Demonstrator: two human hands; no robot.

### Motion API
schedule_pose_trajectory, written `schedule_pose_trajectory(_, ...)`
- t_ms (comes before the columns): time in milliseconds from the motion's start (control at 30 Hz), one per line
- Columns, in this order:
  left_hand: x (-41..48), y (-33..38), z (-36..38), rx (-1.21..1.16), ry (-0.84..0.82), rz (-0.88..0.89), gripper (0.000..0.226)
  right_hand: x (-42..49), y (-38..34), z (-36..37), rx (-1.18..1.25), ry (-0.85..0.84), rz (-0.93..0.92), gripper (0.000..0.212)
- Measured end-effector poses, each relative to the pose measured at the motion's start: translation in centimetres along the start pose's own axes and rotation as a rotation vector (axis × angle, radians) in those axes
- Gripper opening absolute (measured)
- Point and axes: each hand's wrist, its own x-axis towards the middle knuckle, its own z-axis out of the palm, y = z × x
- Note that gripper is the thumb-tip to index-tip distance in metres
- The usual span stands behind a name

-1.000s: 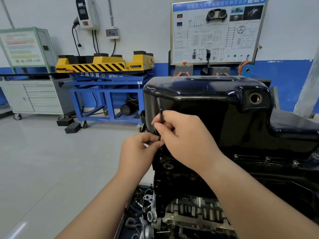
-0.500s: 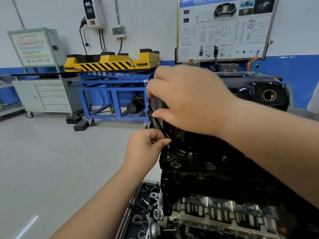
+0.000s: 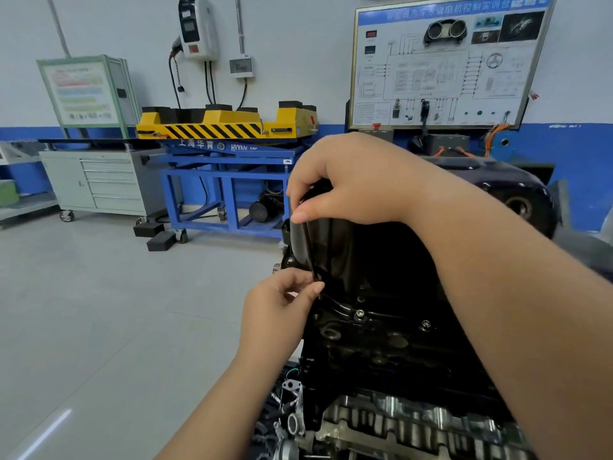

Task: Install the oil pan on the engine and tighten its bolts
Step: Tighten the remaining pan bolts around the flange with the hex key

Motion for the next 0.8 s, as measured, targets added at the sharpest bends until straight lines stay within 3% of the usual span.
schedule_pose_trajectory(200,-1.1,-0.4,1.3,-0.046,0.104,0.006,0.016,0.0,0.0,-0.2,0.089,-0.030,0.053,0.005)
schedule_pose_trajectory(533,-1.5,0.0,1.3,0.005,0.101,0.057,0.013,0.0,-0.2,-0.1,0.104,-0.009,0.070,0.008)
schedule_pose_trajectory(800,-1.5,0.3,1.5,0.218,0.157,0.183,0.017,-0.1,-0.3,0.1,0.060,0.002,0.071,0.014)
